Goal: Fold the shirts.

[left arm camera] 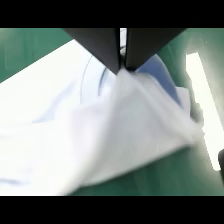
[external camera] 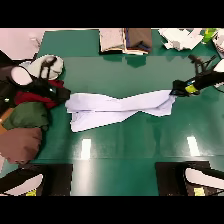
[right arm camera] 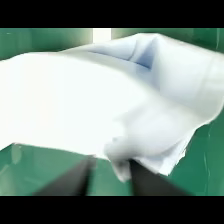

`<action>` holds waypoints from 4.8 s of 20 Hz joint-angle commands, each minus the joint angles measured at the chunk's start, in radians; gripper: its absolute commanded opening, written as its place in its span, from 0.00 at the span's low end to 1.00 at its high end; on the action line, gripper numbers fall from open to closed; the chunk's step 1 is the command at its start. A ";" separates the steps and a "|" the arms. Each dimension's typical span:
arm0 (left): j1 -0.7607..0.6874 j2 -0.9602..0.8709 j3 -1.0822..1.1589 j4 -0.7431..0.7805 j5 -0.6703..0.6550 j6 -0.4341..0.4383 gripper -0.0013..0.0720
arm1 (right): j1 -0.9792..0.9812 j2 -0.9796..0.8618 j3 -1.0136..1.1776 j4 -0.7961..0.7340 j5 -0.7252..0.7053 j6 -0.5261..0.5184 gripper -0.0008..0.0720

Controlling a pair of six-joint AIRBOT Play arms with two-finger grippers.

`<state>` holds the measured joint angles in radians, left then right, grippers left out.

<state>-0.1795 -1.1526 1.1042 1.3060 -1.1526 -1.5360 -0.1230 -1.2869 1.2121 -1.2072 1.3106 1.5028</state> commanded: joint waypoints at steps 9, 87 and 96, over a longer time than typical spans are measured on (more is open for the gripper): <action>0.001 -0.050 -0.076 -0.002 0.035 0.000 0.05 | -0.079 0.000 -0.068 0.006 0.005 -0.057 0.80; 0.000 -0.156 0.187 0.164 -0.134 -0.116 0.66 | -0.219 0.115 -0.155 -0.231 0.039 0.008 0.69; 0.000 0.014 -0.154 0.152 -0.033 -0.210 0.66 | -0.183 0.159 -0.479 -0.225 -0.071 -0.004 0.80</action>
<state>-0.1795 -1.1652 1.0039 1.4605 -1.2121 -1.7271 -0.3389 -1.1355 0.7971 -1.4269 1.2804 1.5005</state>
